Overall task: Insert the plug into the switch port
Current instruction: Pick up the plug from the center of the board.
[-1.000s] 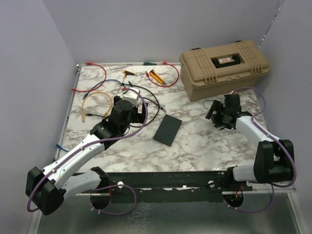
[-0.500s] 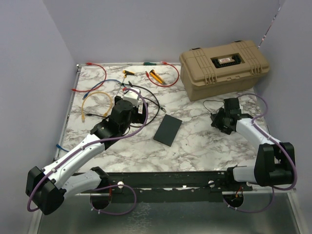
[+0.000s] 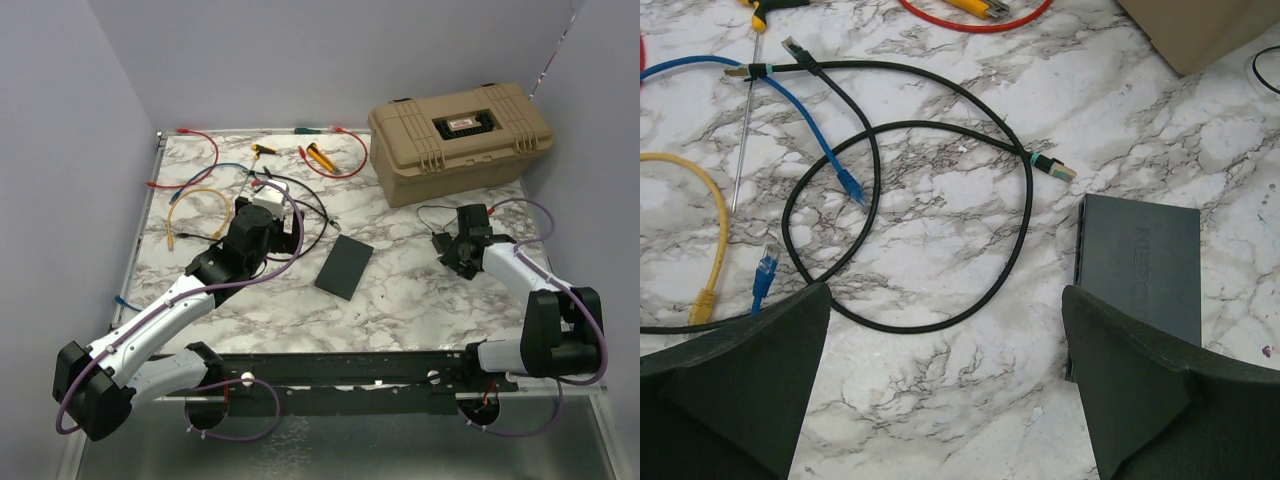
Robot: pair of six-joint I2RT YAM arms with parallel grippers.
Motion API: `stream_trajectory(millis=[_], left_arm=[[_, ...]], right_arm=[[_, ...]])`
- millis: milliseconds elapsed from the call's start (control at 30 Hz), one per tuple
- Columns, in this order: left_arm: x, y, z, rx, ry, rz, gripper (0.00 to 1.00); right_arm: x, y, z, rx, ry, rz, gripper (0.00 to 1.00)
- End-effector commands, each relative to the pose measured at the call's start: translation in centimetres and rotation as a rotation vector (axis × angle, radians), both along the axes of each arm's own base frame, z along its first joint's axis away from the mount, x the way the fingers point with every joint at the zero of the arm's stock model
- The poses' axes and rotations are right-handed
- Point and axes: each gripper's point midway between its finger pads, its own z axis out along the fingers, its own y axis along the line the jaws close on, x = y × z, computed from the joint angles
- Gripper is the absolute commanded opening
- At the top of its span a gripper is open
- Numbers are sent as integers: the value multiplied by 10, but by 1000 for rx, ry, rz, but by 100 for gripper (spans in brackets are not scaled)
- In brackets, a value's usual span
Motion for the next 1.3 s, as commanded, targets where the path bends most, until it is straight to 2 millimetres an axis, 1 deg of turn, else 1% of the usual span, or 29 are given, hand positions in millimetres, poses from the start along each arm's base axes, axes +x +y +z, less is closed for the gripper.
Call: stream_trajectory(millis=[0,167,333,400,567,767,867,933,1067,1267], left_arm=[[-3,-1,-4,-3,10,-10,99],[-3,-1,-4,-2,10,-10,99],[-3,0,-5,1,10,-8,99],[-3,0,-5,3,11,-8,99],[-3,-2,-5,0,14,-15,99],[-4,-4,-6,-5,19,-22,99],[-4,-4,-6,-5,18,-22,99],[-4,-3,-5,-6,17,-22,99],[-4,-3,-5,-9,16,-22,99],[-5,-3,-4,-11,13,-24,99]], right_arm=[[5,-8,-7,-27,7,-59,45],[11,-6,-17,-15,10,-62,43],[9,-12,-22,-47,34,-79,40],[7,-12,-23,-51,45,-78,36],[3,-12,-21,-49,49,-75,22],[0,-16,-14,-71,40,-76,16],[-3,-22,-9,-94,40,-107,18],[-4,-26,-4,-112,26,-130,23],[0,-31,5,-135,-4,-150,33],[8,-37,9,-162,-7,-170,39]])
